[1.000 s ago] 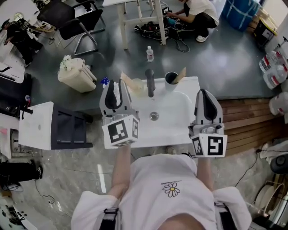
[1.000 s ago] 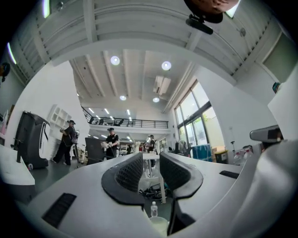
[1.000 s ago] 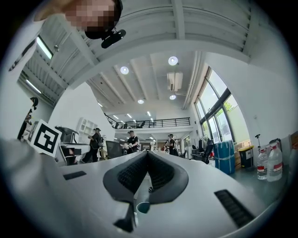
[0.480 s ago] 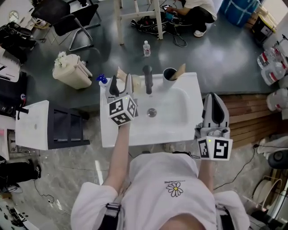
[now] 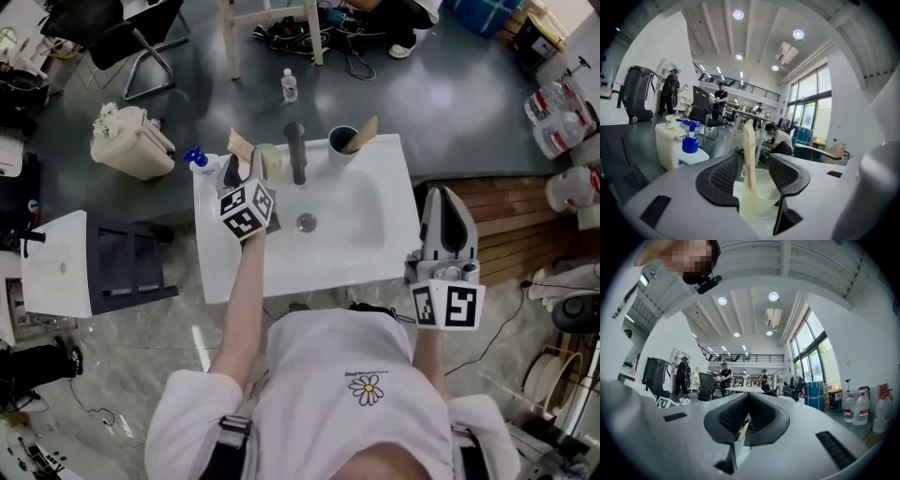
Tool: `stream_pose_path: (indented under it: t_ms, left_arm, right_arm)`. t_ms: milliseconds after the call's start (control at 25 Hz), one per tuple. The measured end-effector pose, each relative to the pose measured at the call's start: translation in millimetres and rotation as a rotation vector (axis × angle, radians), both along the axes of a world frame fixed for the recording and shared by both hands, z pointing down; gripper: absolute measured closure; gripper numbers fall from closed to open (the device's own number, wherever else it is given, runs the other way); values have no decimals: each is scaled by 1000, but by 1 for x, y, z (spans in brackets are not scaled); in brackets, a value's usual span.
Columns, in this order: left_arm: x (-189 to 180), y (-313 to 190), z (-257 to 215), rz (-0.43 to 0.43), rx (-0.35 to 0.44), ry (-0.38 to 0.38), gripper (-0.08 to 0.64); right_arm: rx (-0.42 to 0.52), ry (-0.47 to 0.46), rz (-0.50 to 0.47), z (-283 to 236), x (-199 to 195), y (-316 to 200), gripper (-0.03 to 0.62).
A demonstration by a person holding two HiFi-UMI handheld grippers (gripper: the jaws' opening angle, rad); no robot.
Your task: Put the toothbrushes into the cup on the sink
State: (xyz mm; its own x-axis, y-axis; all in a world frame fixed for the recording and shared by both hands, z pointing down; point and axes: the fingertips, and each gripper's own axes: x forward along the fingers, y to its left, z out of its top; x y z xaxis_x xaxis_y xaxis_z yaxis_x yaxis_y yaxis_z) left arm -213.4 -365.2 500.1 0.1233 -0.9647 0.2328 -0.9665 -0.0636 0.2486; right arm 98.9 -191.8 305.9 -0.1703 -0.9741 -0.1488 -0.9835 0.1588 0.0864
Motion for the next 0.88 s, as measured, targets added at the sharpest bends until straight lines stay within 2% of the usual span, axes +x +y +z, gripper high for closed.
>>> stream_pose_path:
  t_ms: [160,280,680,880]
  left_arm:
    - [-2,-4,13,3,-42,23,421]
    - [-5,-4,14,-2,-45,10,499]
    - [1,0,7,7,-33,-39,518]
    - [1,5,-8,12,6,-66,523]
  right_arm:
    - [-7,8,2,2,-2,1,580]
    - [-5,15,-3,2,-5,2,580]
    - [0,12,-23,0,-5,3,580]
    - [13,5,-45,-3,-8,1,580]
